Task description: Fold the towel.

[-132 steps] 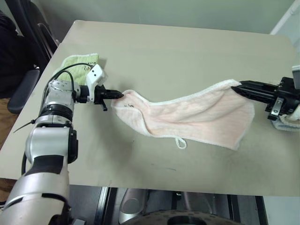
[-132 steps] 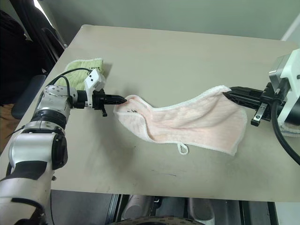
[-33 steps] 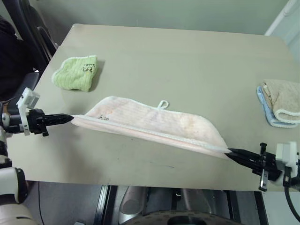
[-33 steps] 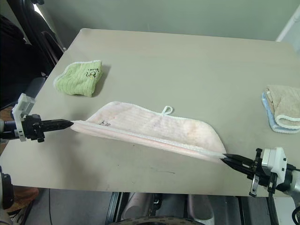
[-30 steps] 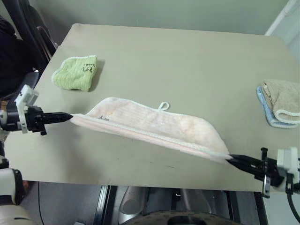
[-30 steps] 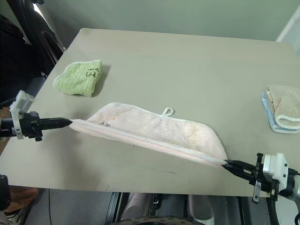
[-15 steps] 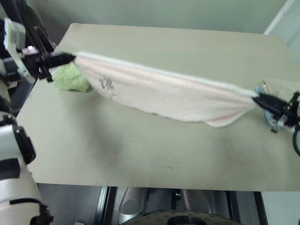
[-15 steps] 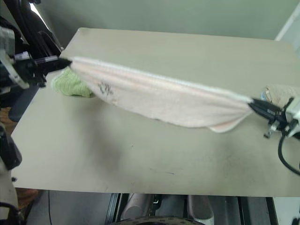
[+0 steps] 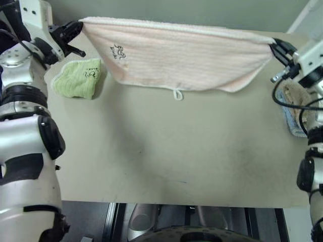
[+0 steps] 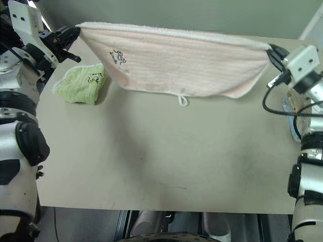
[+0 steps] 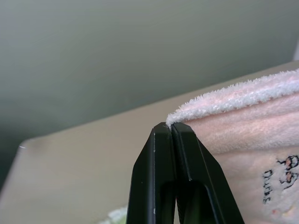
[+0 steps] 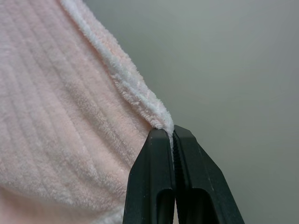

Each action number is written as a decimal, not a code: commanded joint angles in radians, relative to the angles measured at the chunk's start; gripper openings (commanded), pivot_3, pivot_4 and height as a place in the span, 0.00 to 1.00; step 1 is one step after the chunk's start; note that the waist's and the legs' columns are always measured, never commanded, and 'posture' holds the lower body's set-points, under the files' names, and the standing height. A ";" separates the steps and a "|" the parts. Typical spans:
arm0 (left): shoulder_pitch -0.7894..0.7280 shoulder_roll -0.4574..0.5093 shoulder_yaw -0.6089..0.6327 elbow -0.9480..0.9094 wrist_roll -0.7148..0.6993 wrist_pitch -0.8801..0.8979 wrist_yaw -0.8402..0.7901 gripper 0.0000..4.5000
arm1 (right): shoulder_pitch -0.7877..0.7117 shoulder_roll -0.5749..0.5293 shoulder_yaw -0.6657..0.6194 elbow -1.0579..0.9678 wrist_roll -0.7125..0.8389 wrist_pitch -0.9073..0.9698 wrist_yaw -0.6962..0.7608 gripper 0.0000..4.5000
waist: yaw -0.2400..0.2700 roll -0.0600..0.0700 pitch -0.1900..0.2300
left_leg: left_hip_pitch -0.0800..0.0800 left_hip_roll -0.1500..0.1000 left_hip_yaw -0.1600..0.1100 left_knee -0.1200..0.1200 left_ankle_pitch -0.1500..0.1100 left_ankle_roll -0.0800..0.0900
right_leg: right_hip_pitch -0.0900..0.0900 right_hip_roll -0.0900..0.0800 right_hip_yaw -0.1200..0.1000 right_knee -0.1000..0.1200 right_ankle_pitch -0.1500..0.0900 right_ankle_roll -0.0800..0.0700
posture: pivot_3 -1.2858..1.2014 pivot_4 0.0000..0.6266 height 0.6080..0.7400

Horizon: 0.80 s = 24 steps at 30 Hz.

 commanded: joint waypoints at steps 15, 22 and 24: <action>0.148 0.190 0.129 -0.004 -0.044 0.205 -0.457 0.00 | 0.499 0.069 -0.080 -0.408 0.399 0.125 0.316 0.00 | 0.002 0.000 0.001 | -0.005 0.003 0.001 0.000 -0.003 -0.005 | -0.005 0.002 -0.001 -0.001 -0.002 -0.004 | 0.52 0.24 0.95; 0.242 0.256 0.138 -0.044 -0.070 0.408 -0.670 0.00 | 0.836 0.045 -0.089 -0.734 0.403 0.234 0.321 0.00 | 0.002 0.000 0.000 | 0.001 0.004 0.000 0.003 -0.003 -0.005 | 0.001 0.003 -0.002 0.002 -0.003 -0.011 | 0.52 0.24 0.95; 0.285 0.266 0.128 -0.063 -0.069 0.438 -0.710 0.00 | 0.901 0.040 -0.094 -0.797 0.415 0.269 0.314 0.00 | 0.001 0.000 0.000 | 0.007 0.004 -0.001 0.003 -0.006 0.001 | 0.008 0.002 -0.001 0.002 -0.005 -0.014 | 0.52 0.24 0.95</action>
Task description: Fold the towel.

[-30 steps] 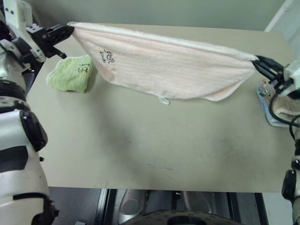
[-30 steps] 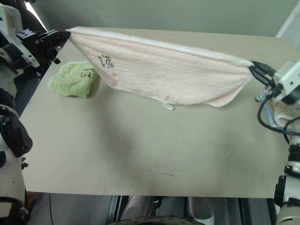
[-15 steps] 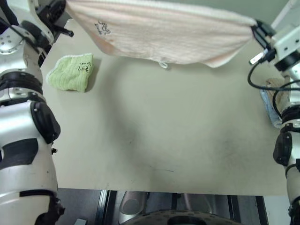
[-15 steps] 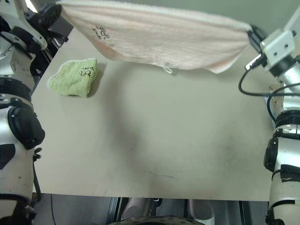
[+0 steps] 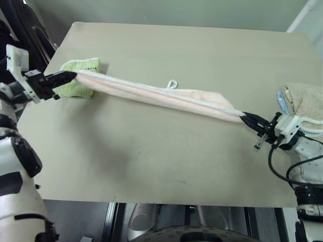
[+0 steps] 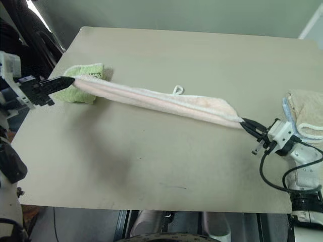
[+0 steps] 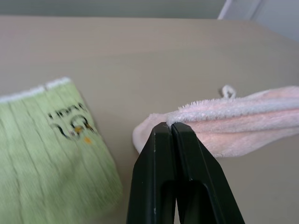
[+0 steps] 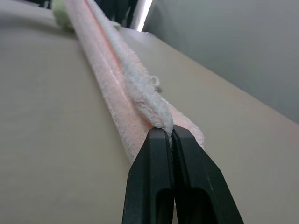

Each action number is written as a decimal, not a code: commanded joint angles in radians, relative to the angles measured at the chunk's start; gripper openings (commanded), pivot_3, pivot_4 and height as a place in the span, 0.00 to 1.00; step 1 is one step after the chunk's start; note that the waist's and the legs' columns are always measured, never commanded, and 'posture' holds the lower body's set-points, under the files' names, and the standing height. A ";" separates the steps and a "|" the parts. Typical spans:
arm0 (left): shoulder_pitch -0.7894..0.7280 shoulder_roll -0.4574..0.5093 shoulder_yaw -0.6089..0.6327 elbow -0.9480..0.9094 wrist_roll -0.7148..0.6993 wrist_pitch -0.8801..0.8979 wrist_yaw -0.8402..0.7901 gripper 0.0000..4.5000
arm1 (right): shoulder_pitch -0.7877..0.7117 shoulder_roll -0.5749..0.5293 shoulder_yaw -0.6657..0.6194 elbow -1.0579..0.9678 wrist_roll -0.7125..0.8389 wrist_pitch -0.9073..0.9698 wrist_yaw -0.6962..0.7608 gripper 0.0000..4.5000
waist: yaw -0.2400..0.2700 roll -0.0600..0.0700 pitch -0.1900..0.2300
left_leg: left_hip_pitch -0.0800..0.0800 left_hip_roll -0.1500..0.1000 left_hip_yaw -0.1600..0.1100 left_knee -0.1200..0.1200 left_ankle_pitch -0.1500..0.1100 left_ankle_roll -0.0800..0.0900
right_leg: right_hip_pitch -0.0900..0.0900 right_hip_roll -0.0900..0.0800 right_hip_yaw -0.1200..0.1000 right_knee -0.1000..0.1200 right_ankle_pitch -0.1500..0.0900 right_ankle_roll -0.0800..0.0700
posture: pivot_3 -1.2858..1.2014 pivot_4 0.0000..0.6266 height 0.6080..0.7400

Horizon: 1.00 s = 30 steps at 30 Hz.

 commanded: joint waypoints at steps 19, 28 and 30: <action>0.825 0.328 -0.108 -0.686 -0.332 0.324 -0.202 0.00 | 0.443 -0.077 -0.141 -0.374 0.117 0.234 0.109 0.00 | -0.005 -0.008 -0.004 | 0.012 0.000 -0.001 -0.002 -0.010 -0.013 | 0.010 0.002 0.003 0.000 -0.005 -0.001 | 0.52 0.24 0.95; 0.681 0.238 -0.144 -0.703 -0.325 0.331 -0.163 0.00 | 0.381 -0.054 -0.121 -0.318 0.017 0.200 0.055 0.00 | -0.003 -0.008 -0.005 | 0.012 -0.001 -0.002 -0.003 -0.011 -0.014 | 0.010 0.002 0.003 0.000 -0.005 -0.003 | 0.52 0.24 0.95; 0.594 0.162 -0.177 -0.653 -0.290 0.310 -0.134 0.00 | 0.343 -0.035 -0.142 -0.338 0.045 0.251 -0.007 0.00 | -0.003 -0.008 -0.005 | 0.012 -0.001 -0.002 -0.003 -0.011 -0.014 | 0.009 0.002 0.003 0.001 -0.005 -0.003 | 0.52 0.24 0.95</action>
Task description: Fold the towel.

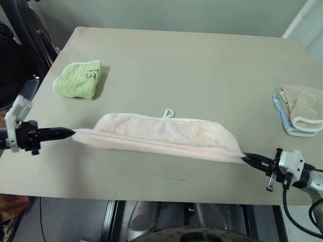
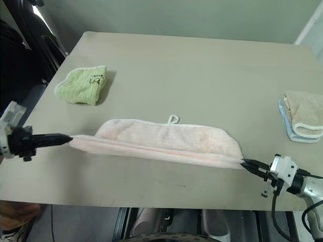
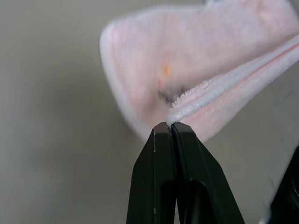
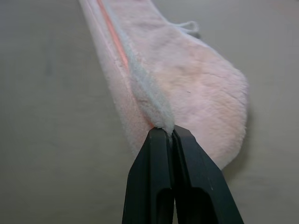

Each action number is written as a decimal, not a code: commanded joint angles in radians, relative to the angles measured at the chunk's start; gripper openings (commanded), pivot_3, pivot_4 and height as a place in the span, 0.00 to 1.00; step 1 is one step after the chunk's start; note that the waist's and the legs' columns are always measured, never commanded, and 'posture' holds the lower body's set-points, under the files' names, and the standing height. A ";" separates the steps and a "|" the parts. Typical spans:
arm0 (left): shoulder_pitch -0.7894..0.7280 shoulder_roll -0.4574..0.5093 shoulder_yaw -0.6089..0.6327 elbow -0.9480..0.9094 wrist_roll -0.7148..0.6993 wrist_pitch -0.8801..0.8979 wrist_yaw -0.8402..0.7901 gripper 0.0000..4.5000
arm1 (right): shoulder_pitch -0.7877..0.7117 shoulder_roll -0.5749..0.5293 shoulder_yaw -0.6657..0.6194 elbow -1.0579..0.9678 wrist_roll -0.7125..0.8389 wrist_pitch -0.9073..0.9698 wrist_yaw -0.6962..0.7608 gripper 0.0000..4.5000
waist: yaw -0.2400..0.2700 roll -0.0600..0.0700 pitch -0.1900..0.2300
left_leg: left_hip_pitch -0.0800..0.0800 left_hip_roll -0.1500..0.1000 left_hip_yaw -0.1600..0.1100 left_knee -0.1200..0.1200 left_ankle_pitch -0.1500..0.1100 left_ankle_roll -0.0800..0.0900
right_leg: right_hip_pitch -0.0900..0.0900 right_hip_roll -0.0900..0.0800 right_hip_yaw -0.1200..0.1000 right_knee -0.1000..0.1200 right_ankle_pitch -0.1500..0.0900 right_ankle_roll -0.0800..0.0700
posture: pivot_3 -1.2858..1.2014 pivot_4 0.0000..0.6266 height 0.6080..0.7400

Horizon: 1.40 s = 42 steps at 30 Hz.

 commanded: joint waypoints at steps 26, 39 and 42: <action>-0.385 -0.289 0.007 0.488 0.259 -0.257 0.121 0.00 | -0.268 -0.092 0.019 0.134 -0.009 0.279 -0.030 0.00 | 0.005 0.001 0.000 | -0.001 0.000 0.001 0.000 0.013 0.005 | 0.001 0.000 -0.002 -0.001 0.000 0.003 | 0.52 0.24 0.95; -0.350 -0.308 0.033 0.425 0.250 -0.236 0.096 0.00 | -0.303 -0.175 0.064 0.096 -0.020 0.405 0.051 0.00 | 0.006 0.001 0.000 | -0.002 0.000 0.001 -0.001 0.014 0.005 | 0.001 0.000 -0.001 -0.002 -0.002 0.005 | 0.52 0.24 0.95; -0.346 -0.309 0.037 0.416 0.250 -0.229 0.095 0.00 | -0.342 -0.171 0.052 0.117 0.002 0.441 0.051 0.00 | 0.006 0.001 0.000 | -0.002 0.000 0.001 0.000 0.015 0.005 | 0.001 0.000 -0.001 -0.002 -0.002 0.005 | 0.52 0.24 0.95</action>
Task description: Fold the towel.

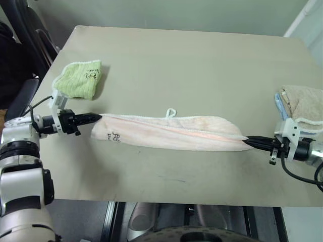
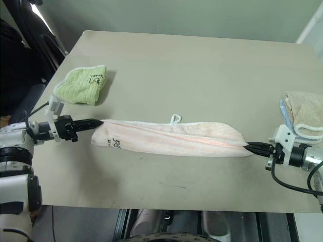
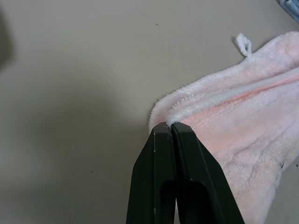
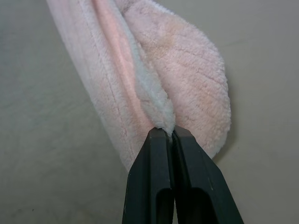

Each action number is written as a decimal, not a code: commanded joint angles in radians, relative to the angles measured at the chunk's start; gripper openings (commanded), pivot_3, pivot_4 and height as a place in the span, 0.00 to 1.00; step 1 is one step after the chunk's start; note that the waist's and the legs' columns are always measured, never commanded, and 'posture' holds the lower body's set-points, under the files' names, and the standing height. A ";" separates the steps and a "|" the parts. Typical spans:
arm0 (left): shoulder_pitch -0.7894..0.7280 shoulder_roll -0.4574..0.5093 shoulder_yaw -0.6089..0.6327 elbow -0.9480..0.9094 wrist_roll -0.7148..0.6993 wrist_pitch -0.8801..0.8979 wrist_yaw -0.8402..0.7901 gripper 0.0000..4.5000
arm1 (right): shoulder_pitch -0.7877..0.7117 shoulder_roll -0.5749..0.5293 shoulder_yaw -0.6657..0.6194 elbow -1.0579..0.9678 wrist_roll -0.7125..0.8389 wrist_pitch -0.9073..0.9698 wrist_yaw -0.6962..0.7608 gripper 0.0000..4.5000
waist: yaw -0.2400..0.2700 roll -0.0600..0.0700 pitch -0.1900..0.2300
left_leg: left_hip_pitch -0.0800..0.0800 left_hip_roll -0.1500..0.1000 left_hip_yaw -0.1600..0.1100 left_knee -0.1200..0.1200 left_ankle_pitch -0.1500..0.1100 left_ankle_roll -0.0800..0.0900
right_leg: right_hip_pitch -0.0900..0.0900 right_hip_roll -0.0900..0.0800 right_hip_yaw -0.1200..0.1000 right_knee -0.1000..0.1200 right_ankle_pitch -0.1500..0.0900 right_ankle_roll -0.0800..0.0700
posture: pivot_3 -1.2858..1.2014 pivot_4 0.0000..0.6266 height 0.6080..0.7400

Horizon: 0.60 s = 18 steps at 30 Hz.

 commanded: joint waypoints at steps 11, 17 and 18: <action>0.014 0.019 0.043 -0.054 -0.013 0.015 -0.003 0.00 | -0.236 0.027 0.045 0.163 -0.041 0.011 0.012 0.00 | 0.000 0.000 0.000 | 0.000 0.000 0.000 0.000 0.000 0.001 | 0.000 0.000 0.000 0.000 0.000 0.000 | 0.52 0.24 0.95; 0.028 0.021 0.050 -0.057 -0.008 0.013 0.004 0.00 | -0.343 0.050 0.108 0.298 -0.115 -0.045 0.015 0.00 | 0.001 0.000 0.000 | 0.000 0.000 0.000 0.000 -0.002 0.004 | 0.000 0.000 0.000 0.000 0.000 -0.001 | 0.52 0.24 0.95; 0.032 0.021 0.050 -0.061 -0.010 0.015 0.002 0.00 | -0.362 0.058 0.113 0.319 -0.125 -0.054 0.007 0.00 | 0.001 0.000 0.000 | 0.000 0.000 0.000 0.000 -0.002 0.004 | 0.000 0.000 0.000 0.000 0.001 -0.001 | 0.52 0.24 0.95</action>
